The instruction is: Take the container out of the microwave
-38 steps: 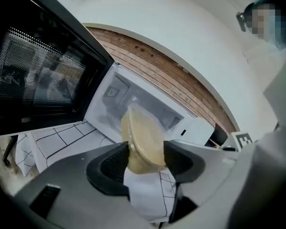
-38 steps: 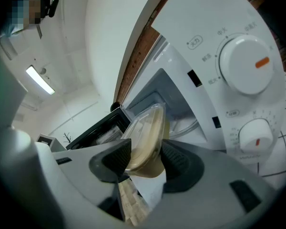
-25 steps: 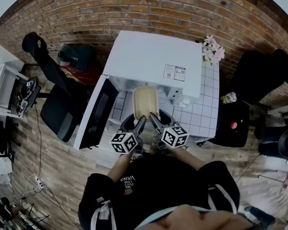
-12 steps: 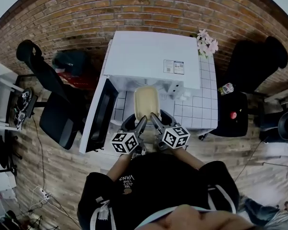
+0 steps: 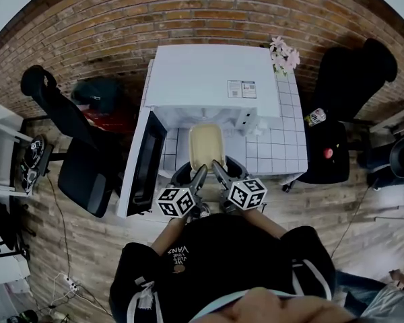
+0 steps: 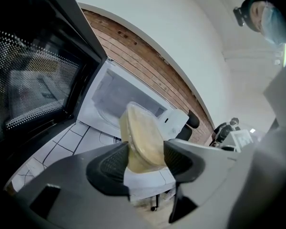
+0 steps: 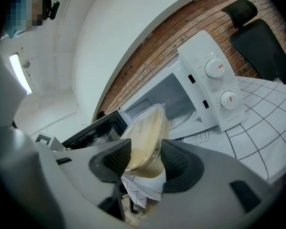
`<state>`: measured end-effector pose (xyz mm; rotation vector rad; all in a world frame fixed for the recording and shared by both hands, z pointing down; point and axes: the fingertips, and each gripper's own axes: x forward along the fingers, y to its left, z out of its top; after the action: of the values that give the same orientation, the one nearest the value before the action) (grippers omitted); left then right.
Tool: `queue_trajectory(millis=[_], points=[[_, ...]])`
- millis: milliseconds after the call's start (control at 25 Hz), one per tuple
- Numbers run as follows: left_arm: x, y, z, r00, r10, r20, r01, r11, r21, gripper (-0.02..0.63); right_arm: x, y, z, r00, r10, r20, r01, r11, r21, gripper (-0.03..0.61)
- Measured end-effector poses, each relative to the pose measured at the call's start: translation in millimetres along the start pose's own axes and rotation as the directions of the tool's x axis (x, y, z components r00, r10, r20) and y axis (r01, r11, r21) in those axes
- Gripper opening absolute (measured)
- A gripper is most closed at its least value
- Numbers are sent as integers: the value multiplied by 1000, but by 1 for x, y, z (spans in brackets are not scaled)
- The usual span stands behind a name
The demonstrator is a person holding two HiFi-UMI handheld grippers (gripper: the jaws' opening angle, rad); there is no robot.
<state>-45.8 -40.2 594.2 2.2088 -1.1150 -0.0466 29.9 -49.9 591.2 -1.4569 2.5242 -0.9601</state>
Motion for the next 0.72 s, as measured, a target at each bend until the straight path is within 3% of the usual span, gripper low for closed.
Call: queue_trajectory(millis=[720], points=[[-1, 0, -4, 999, -39, -32, 39, 999, 8, 236, -5, -1, -4, 999, -49, 15, 49, 999, 11, 184]])
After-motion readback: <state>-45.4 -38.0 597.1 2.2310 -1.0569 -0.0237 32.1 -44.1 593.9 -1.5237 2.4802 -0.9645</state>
